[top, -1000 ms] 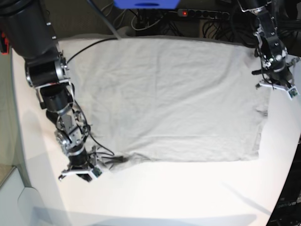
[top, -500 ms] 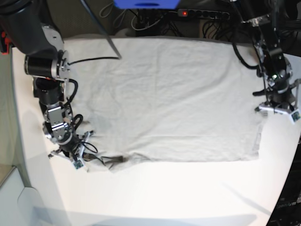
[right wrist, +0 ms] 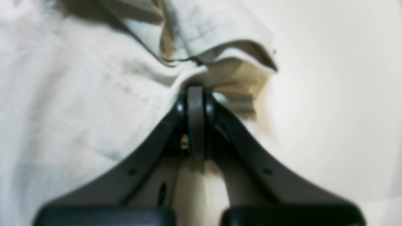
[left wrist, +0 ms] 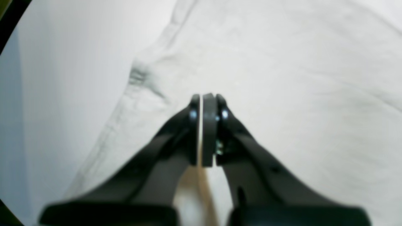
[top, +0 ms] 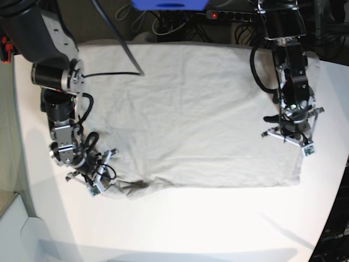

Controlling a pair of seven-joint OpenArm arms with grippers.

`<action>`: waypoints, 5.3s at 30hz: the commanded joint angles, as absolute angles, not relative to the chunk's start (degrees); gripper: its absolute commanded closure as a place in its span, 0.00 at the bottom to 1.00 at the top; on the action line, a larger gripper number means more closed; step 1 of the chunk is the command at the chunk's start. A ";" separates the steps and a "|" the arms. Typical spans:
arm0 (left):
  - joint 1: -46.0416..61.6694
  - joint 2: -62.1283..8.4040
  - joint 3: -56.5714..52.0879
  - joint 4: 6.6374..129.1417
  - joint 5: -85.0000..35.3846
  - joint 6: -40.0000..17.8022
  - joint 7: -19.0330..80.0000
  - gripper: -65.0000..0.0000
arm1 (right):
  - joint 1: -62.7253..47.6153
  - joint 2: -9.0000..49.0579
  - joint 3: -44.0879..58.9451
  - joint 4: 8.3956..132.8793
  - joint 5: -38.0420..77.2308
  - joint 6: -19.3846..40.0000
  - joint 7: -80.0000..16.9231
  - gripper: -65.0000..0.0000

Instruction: Layout the t-shirt on the table in an organized manner, then fold the t-shirt properly

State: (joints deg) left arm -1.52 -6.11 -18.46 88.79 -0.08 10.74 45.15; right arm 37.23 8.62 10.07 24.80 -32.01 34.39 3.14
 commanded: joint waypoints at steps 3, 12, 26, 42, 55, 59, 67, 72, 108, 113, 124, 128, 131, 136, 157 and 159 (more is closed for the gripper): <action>-1.80 -7.16 -18.68 87.78 0.31 11.12 44.26 0.98 | 36.35 8.48 9.89 24.57 -33.89 40.00 -0.84 1.00; 1.71 -11.21 -18.68 84.44 0.04 11.12 43.82 0.98 | 25.98 8.66 9.80 41.71 -34.15 40.00 -0.92 1.00; 6.02 -13.14 -23.60 83.74 0.04 11.12 38.90 0.98 | 12.26 7.87 9.98 68.44 -34.07 40.00 -0.92 1.00; 6.64 -12.79 -23.96 83.74 0.04 11.12 38.81 0.98 | 17.45 7.87 4.79 68.35 -33.98 40.00 -6.37 1.00; 6.73 -13.05 -23.96 83.74 0.04 11.12 38.81 0.98 | 27.30 7.96 0.48 51.65 -34.07 40.00 -6.20 1.00; 6.73 -12.88 -23.96 83.74 0.04 11.12 38.81 0.98 | 32.31 8.75 0.48 42.95 -34.15 40.00 -5.58 1.00; 6.73 -12.88 -23.96 83.74 0.04 11.12 38.81 0.98 | 38.90 9.54 -0.31 29.49 -34.15 35.12 8.57 0.99; 6.73 -12.97 -23.96 83.74 0.04 11.12 38.81 0.98 | 39.69 9.80 -3.38 26.42 -34.15 15.52 18.95 0.99; 5.41 -12.88 -24.04 90.68 -0.04 11.12 39.43 0.98 | 27.82 12.26 -2.86 56.31 -34.07 40.00 -7.25 1.00; 5.32 -12.97 -24.04 92.53 -0.04 11.12 39.43 0.98 | 22.90 11.56 -2.86 66.51 -34.07 40.00 -14.37 1.00; 1.80 -13.23 -24.04 83.30 -0.04 11.12 38.90 0.98 | 22.73 13.32 -2.95 59.38 -34.07 40.00 -16.66 1.00; 1.71 -13.23 -24.04 83.21 -0.04 11.12 38.90 0.98 | 28.18 13.14 -2.86 47.60 -34.07 40.00 -13.49 1.00; 1.80 -13.23 -24.04 83.21 -0.04 11.12 38.90 0.98 | 32.40 13.05 -2.86 40.13 -34.07 40.00 -11.30 1.00; 1.63 -13.23 -24.04 83.12 -0.04 11.12 38.90 0.98 | 38.73 12.70 -2.86 30.73 -34.07 36.44 -4.44 1.00; -0.22 -13.14 -29.14 94.73 -0.13 10.95 49.89 0.97 | 33.54 9.19 14.46 54.90 -33.89 40.00 -22.99 0.99; -0.31 -13.14 -29.05 94.73 -0.22 10.07 51.38 0.97 | 29.85 8.13 16.13 62.64 -33.89 40.00 -27.03 0.99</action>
State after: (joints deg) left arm 0.51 -12.32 -28.84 93.76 -0.71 10.44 52.21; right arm 27.94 7.53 16.03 61.76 -34.26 39.16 -28.32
